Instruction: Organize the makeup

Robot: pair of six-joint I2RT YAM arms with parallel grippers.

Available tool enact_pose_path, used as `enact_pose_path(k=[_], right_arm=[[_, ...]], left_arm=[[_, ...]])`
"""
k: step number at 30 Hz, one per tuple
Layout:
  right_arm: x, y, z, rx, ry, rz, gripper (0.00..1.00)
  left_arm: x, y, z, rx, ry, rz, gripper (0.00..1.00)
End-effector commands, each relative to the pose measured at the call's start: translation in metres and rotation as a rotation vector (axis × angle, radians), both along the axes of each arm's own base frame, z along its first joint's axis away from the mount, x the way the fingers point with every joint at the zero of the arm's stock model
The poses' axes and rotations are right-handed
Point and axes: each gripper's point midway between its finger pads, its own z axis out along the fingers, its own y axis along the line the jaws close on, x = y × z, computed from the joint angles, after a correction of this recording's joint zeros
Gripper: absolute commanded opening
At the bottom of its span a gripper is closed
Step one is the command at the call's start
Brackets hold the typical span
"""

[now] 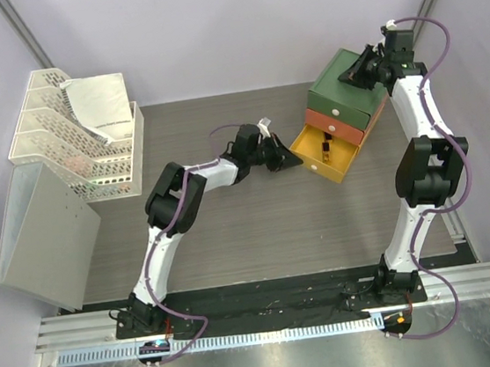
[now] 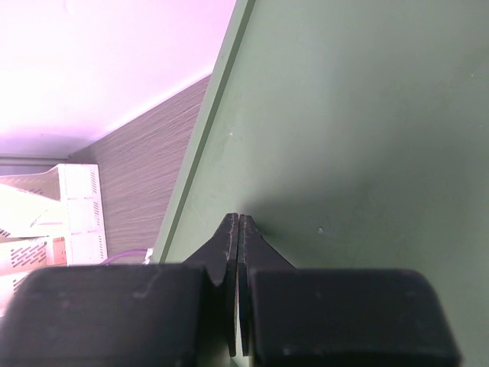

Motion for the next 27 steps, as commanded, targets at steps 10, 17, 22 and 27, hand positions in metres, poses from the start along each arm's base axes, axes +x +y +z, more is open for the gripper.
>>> enact_pose_path(k=[10,17,22,27], right_arm=[[-0.020,-0.005,-0.086,-0.009,0.260,-0.022,0.01],[-0.021,-0.004,-0.091,-0.007,0.271,-0.021,0.01],[-0.022,-0.004,-0.093,-0.008,0.275,-0.019,0.01],[-0.022,-0.004,-0.095,-0.009,0.280,-0.015,0.01]], left_arm=[[0.014,-0.042,-0.008,-0.193,0.092,0.026,0.00],[0.028,-0.067,0.005,-0.275,0.098,0.012,0.00],[0.035,-0.087,0.018,-0.332,0.104,0.015,0.00],[0.044,-0.101,0.013,-0.372,0.150,0.059,0.01]])
